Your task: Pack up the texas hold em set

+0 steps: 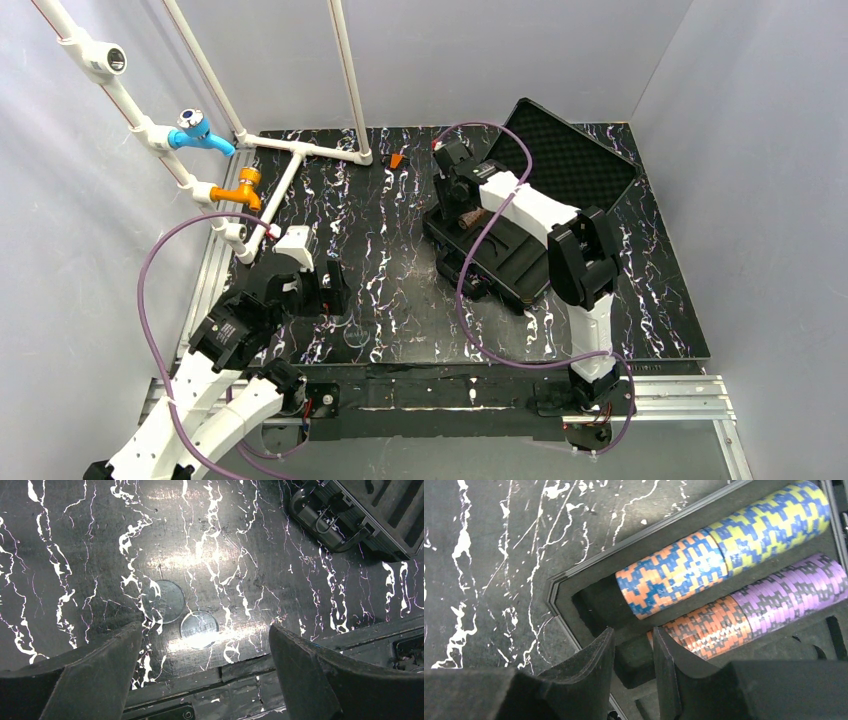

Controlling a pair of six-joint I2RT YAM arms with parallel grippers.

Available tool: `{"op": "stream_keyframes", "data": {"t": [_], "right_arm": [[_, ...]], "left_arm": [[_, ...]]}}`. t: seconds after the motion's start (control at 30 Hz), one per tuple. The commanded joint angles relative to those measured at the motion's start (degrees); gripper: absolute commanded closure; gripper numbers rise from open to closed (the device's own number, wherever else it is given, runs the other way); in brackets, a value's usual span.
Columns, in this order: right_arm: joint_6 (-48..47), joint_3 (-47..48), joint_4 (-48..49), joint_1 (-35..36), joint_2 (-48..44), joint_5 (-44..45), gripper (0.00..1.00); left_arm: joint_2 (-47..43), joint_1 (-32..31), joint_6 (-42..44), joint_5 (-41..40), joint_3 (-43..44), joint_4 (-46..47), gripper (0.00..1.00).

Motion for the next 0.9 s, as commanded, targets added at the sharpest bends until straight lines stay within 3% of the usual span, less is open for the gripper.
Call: {"op": "stream_keyframes", "data": {"t": [0.0,0.3,0.63,0.87], "right_arm": [[-4.42,2.81,1.32,1.67,-1.93,-3.86,0.57],[-4.34,-2.10,0.57,1.77,-2.76,-1.30,0.57],[-2.99,-5.02,-1.90,0.09,-2.91,12.06,0.57],[-4.04,-3.94,-1.74,-0.05,-4.22,7.77,0.56]], "left_arm": [[0.46,-0.29,-0.09,-1.14,-0.24,-0.68,0.03],[0.74,-0.29,-0.24,-1.32,-0.29,-0.80,0.03],[4.99,-0.29,-1.94,-2.79,0.14,-2.08,0.04],[9.22,-0.29,-13.12,-10.39,-0.03,-8.11,0.02]]}}
